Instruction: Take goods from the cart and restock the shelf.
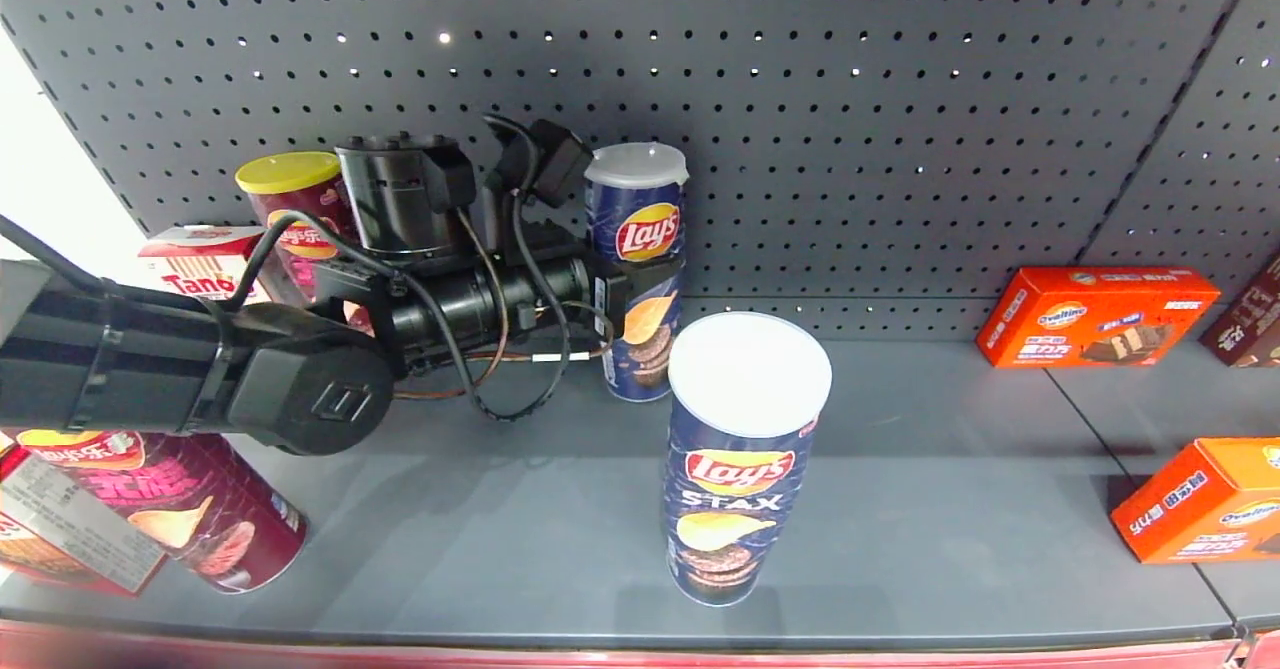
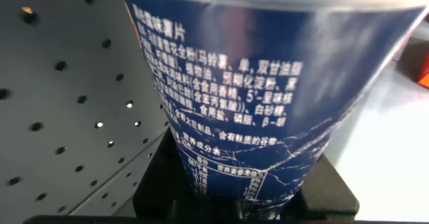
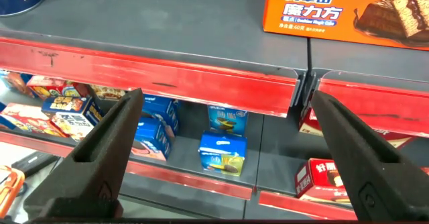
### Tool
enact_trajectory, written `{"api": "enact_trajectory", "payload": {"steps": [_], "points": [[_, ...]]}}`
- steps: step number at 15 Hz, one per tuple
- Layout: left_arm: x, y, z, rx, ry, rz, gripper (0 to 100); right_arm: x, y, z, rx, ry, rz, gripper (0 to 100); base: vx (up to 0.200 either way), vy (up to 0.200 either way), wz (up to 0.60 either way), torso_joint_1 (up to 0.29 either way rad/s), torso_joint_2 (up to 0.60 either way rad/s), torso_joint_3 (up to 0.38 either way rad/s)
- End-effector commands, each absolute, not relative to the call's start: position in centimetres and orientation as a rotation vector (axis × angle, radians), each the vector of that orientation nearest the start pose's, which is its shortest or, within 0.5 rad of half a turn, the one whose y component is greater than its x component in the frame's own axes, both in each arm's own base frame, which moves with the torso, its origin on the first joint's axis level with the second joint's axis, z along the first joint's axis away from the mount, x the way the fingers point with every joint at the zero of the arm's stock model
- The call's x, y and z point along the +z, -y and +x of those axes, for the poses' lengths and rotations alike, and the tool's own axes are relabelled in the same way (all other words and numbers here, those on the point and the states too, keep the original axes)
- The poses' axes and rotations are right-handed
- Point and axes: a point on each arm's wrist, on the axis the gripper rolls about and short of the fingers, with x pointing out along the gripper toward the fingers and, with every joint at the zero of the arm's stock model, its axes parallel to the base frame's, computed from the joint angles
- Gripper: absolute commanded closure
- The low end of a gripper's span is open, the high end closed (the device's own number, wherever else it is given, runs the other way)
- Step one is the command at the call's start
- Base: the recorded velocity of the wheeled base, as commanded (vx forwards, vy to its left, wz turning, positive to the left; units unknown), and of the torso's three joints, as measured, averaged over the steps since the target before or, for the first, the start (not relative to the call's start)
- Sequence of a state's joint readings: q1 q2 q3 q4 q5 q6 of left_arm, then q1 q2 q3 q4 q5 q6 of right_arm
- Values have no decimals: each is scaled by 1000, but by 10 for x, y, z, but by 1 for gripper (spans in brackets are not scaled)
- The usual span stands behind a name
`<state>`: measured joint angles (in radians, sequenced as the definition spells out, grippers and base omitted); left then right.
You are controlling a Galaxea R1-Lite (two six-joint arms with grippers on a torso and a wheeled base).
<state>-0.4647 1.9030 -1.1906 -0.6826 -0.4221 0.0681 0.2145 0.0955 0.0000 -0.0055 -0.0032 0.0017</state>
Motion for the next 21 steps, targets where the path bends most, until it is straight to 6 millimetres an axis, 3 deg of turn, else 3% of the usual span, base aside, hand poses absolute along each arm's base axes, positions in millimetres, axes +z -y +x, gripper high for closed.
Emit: {"api": "enact_trajectory", "payload": {"steps": [1,11,12,15,21], "points": [[211,183,344,-888,-14,64,100,78,3,-15,211,-92,-8,0,0,0,0,0,0,0],[192,191,359,-900,44,67,100,78,3,-15,211,-92,-8,0,0,0,0,0,0,0],[193,191,359,-899,53,67,0,78,3,-15,211,-92,-8,0,0,0,0,0,0,0],[190,189,355,-897,34,67,0,78,3,-15,211,-92,-8,0,0,0,0,0,0,0],[215,175,324,-896,71,64,0,78,3,-15,211,-92,-8,0,0,0,0,0,0,0]]}}
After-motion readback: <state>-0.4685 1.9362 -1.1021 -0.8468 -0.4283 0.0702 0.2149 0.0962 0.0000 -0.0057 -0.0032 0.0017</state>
